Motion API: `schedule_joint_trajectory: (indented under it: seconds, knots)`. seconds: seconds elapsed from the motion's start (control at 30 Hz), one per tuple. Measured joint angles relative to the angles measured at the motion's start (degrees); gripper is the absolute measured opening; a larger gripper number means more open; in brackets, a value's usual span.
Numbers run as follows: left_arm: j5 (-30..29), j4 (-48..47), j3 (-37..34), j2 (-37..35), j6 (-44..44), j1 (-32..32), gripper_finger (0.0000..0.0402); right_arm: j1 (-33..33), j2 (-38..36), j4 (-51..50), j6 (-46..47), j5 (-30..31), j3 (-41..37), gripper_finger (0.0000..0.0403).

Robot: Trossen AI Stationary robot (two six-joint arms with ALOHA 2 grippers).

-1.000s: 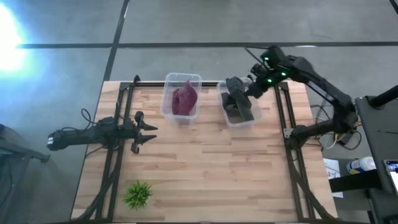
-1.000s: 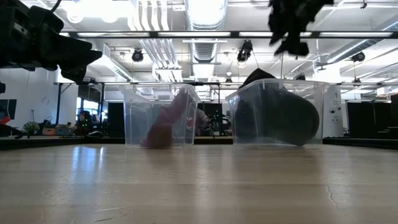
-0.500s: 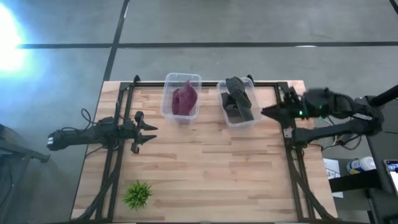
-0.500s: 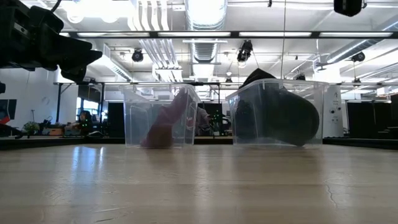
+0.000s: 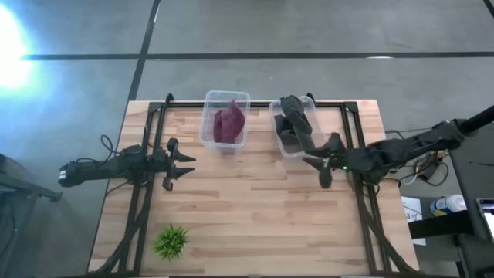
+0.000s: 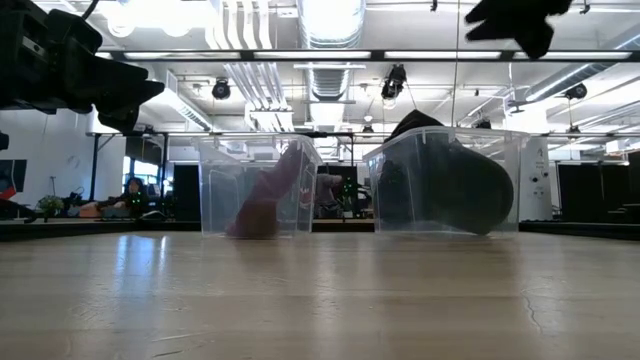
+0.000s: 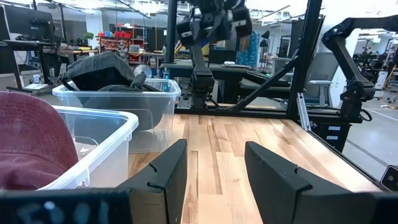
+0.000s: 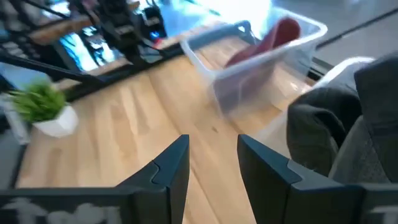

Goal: Pick & Place hat
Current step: Return to Home Position

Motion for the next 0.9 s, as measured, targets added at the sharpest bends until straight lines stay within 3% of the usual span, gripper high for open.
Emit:
schedule_joint_trajectory:
  seconds: [0.1,0.3,0.5,0.7,0.9]
  knots:
    - [0.00,0.00,0.00,-0.02,0.01,0.01,0.0155,-3.37,2.93,1.82,-1.19,-3.59,-1.98,0.0128]
    - [0.02,0.00,0.00,-0.01,0.01,0.01,0.0155,-14.08,5.48,15.61,-11.29,-27.61,-6.33,0.0097]
    - [0.02,0.00,0.00,0.00,0.01,0.01,0.0155,-25.96,0.27,15.42,-16.19,-41.28,-7.84,0.0075]
    - [0.02,0.00,0.00,-0.01,0.00,0.01,0.0155,-30.80,-9.00,13.60,-16.90,-44.44,-14.42,0.0075]
    - [0.02,0.00,0.00,-0.02,0.00,0.00,0.0155,-30.76,-15.41,13.65,-15.21,-40.99,-20.22,0.0075]
